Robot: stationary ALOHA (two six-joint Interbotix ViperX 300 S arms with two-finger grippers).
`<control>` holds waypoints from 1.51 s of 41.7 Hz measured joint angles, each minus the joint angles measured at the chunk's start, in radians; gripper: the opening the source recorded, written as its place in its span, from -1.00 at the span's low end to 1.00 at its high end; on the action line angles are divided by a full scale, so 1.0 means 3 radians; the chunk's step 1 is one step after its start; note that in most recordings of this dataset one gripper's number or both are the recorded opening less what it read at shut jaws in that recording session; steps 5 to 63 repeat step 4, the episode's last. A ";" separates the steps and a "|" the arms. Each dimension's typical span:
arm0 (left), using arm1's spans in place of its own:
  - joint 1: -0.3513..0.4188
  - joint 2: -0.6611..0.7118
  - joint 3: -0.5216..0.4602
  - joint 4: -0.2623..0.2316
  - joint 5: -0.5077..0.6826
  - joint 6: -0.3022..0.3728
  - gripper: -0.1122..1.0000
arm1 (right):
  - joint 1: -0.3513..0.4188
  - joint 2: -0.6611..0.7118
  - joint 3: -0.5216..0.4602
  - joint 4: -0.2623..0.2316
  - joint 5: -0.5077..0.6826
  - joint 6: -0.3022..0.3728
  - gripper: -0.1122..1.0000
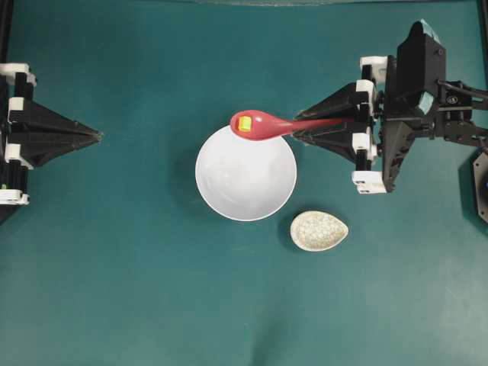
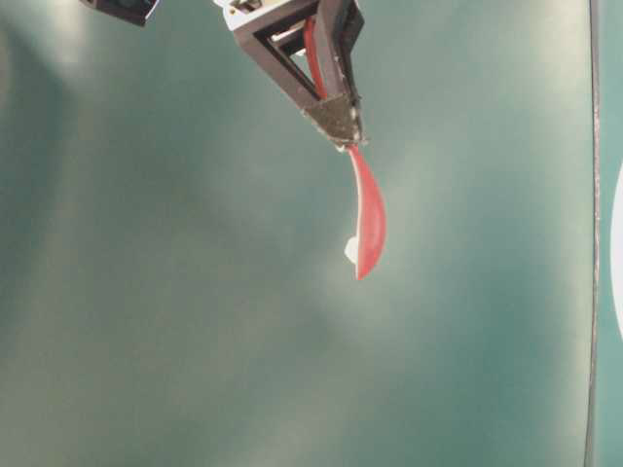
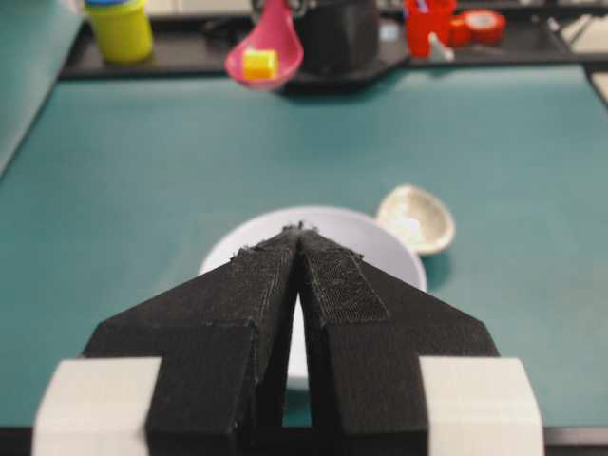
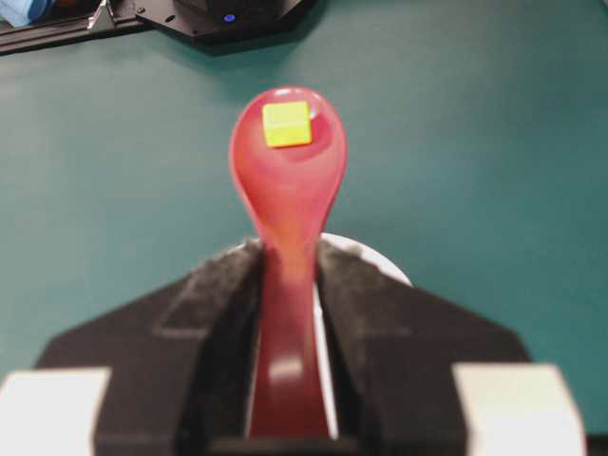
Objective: Scoop the yellow hexagonal prism block from the bowl with a spoon using the right arm.
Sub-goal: 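Raise the spoon holding the yellow block up out of the bowl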
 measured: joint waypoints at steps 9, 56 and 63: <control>0.0000 0.0000 0.0000 0.0000 -0.0051 -0.0015 -0.81 | 0.0005 0.0000 0.0005 0.0000 0.0000 0.0000 -0.33; 0.0000 0.0000 0.0000 0.0000 -0.0051 -0.0015 -0.81 | 0.0005 0.0000 0.0005 0.0000 0.0000 0.0000 -0.33; 0.0000 0.0000 0.0000 0.0000 -0.0051 -0.0015 -0.81 | 0.0005 0.0000 0.0005 0.0000 0.0000 0.0000 -0.33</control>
